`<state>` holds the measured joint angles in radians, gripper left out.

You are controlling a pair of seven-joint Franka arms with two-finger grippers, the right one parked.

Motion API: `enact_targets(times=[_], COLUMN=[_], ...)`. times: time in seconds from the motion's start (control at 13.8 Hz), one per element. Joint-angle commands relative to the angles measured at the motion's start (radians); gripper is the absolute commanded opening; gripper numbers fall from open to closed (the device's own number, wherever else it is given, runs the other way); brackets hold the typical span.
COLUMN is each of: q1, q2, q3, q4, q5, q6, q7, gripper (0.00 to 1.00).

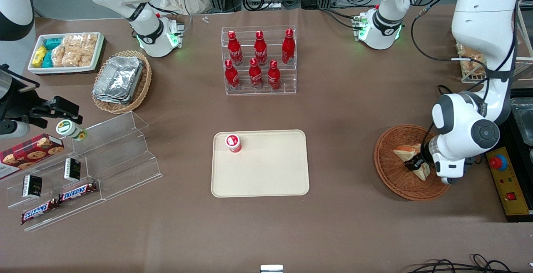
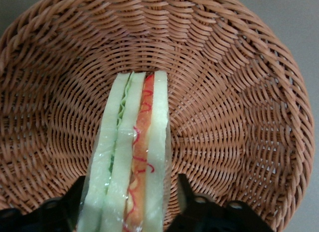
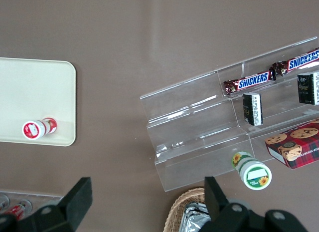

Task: Place sandwich from basket to tray
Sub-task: 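Close the left gripper on the sandwich and lift it up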

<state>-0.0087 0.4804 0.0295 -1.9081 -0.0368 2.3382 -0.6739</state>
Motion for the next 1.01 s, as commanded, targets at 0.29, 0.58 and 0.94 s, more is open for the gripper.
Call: enact_targets(times=[0.29, 0.58, 0.94], q1=[-0.001, -0.019, -0.025], q2=[-0.117, -0.21, -0.218], q3=[0.0, -0.032, -0.265], q4=[0.027, 0.153, 0.25], q5=[-0.005, -0.003, 0.001], q6=[-0.098, -0.373, -0.465], q7=[-0.004, 0.091, 0.212], gripper=[0.0, 0.0, 0.0])
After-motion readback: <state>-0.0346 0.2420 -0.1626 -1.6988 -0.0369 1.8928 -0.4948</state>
